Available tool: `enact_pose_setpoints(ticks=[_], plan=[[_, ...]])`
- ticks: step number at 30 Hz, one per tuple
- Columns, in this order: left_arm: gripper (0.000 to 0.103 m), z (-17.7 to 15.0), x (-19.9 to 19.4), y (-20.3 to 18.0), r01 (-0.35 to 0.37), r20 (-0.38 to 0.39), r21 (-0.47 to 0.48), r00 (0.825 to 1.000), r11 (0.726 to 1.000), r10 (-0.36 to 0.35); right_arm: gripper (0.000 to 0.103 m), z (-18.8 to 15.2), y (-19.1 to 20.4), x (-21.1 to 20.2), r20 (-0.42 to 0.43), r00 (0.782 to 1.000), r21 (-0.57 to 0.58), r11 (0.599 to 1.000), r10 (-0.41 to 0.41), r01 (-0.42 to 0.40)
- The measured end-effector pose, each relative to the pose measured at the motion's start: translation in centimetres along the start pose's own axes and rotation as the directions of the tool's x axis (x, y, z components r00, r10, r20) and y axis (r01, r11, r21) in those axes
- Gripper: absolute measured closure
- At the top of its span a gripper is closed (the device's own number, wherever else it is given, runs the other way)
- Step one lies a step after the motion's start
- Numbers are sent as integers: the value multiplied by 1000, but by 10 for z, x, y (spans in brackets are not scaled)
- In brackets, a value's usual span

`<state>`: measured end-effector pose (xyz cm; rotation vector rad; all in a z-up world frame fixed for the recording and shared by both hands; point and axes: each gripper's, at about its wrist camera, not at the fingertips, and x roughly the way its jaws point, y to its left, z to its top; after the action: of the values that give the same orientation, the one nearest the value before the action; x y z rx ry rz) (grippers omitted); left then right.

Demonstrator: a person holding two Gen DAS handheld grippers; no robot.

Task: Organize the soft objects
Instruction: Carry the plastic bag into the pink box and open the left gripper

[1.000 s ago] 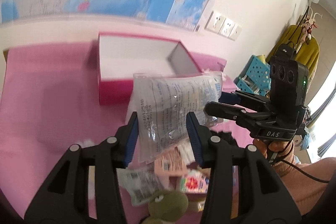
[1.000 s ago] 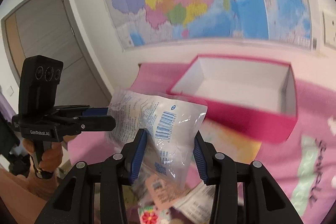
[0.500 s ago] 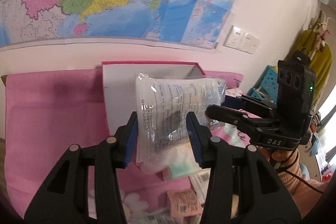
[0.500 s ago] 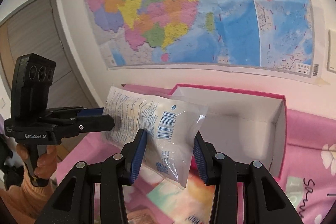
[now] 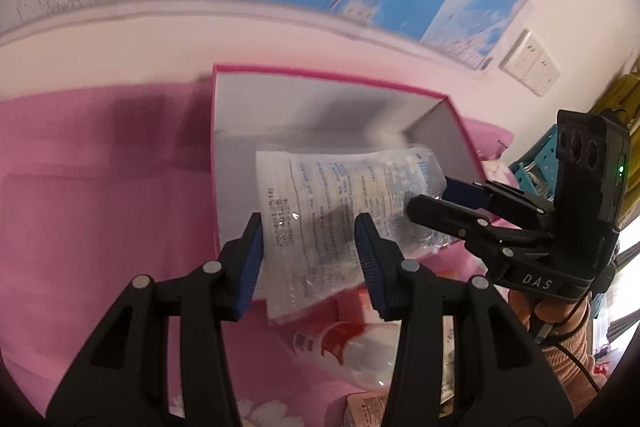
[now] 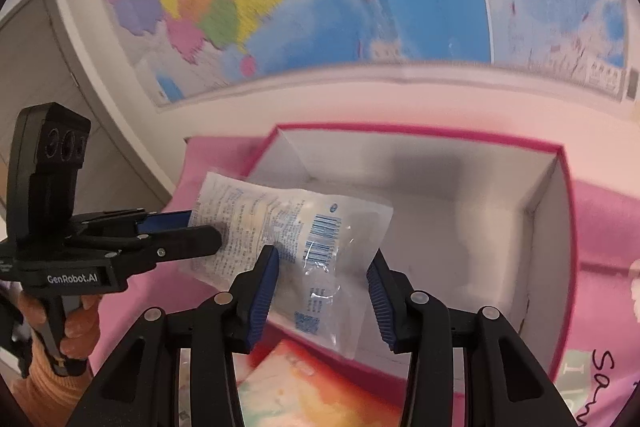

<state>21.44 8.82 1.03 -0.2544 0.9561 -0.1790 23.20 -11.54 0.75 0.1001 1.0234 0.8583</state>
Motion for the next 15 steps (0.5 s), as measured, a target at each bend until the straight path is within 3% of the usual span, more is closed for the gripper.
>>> enact_pose_setpoints(ticks=[4, 11, 15], plan=[[56, 3, 10, 5, -33, -20, -17, 999, 999, 32, 55, 3, -10, 19, -40, 999, 33, 999, -29, 30], [56, 2, -2, 8, -72, 45, -11, 996, 997, 72, 49, -3, -12, 20, -18, 993, 12, 993, -113, 114], [56, -6, -17, 8, -94, 93, 3, 991, 996, 93, 49, -12, -10, 9, -12, 996, 2, 996, -90, 90]])
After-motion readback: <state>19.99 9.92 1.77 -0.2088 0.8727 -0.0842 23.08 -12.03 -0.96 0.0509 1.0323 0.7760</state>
